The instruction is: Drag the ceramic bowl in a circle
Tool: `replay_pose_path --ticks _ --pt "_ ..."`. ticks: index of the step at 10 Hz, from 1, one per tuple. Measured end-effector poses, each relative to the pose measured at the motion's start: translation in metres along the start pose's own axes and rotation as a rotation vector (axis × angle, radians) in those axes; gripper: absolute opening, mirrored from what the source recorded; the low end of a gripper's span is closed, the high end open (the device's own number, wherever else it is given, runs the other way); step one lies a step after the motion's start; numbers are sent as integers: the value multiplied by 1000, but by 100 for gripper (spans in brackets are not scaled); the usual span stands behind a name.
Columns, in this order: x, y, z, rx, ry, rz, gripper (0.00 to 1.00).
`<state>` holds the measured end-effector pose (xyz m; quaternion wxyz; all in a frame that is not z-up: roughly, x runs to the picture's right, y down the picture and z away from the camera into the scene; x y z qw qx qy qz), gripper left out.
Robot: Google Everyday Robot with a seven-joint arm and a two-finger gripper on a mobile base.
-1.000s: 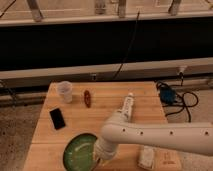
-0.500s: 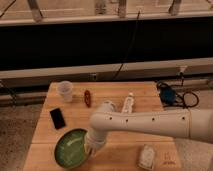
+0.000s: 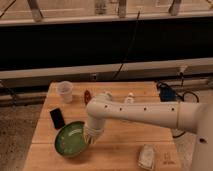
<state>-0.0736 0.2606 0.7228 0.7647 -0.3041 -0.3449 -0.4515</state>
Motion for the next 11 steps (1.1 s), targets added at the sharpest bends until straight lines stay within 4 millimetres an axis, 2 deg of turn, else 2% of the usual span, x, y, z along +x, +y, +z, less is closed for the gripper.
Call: replay_pose_path --ticks 2,4,7,9,11 --pt "15 5 -6 20 14 39 1" --pt "30 20 -14 45 29 96 1" --pt "50 61 -31 89 50 193 1" --pt "51 95 -37 103 60 254 1" --pt "38 119 -37 95 67 285 1"
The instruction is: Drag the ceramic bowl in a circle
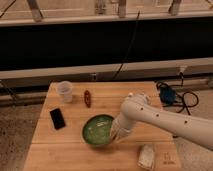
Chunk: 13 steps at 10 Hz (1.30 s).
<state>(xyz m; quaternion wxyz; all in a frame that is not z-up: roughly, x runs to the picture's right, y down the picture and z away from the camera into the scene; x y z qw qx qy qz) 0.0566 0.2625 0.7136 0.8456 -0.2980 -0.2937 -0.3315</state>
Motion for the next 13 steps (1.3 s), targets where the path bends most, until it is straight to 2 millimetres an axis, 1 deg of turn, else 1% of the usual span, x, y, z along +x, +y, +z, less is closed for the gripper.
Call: replay_pose_path --ticks 1,5,6,7,9,11,13 --pt "-10 14 1 -14 3 4 1" --pt "-38 60 8 -66 -6 7 1" --pt "-43 65 9 -71 -13 3 1" --pt "-50 65 11 -76 -23 -17 1" --pt "-71 50 18 -82 -42 -78 1" --pt "-94 24 29 -93 -62 -153 1" --pt "-102 10 35 -101 -73 -199 1"
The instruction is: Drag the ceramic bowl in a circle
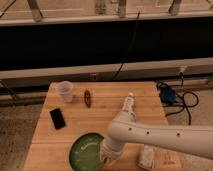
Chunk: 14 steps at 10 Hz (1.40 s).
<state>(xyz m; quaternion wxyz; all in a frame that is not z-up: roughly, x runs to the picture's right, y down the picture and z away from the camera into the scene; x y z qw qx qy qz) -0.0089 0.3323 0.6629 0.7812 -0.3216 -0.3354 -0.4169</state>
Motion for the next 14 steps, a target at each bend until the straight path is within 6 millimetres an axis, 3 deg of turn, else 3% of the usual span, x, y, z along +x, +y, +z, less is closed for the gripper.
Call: replay_pose_path --ticks 3,10,12,14 --pt "5 -21 2 -8 -3 -47 1" --pt "60 -95 -7 -25 22 -90 1" --pt "80 -101 -11 -3 10 -65 1" --pt "96 -89 -15 22 -8 -21 1"
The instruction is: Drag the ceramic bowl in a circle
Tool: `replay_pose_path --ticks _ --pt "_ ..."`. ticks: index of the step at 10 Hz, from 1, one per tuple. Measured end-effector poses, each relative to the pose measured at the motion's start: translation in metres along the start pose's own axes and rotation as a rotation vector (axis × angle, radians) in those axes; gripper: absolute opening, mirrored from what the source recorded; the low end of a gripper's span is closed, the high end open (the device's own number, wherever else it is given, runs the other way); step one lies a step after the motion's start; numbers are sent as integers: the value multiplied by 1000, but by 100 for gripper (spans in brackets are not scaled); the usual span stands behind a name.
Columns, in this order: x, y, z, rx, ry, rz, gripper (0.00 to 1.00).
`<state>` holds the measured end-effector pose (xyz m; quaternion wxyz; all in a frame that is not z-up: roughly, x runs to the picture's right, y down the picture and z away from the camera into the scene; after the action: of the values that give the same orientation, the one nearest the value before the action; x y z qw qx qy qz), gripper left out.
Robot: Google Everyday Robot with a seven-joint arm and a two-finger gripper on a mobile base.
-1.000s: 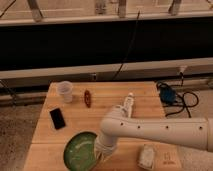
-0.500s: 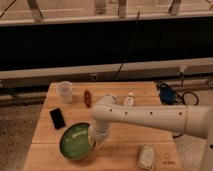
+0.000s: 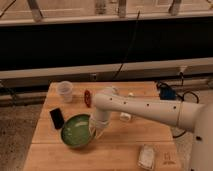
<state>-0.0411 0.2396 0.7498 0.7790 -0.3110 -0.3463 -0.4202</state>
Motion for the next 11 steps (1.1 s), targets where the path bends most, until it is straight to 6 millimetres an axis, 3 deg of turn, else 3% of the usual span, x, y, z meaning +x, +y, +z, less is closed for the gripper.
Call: replay_pose_path --ticks 3,6,9,11 --pt "19 36 -10 48 -8 84 1" --pt "20 70 -9 77 -13 148 1" --pt "-2 112 -5 105 -17 193 1" --pt "-15 122 -3 119 -5 207 1"
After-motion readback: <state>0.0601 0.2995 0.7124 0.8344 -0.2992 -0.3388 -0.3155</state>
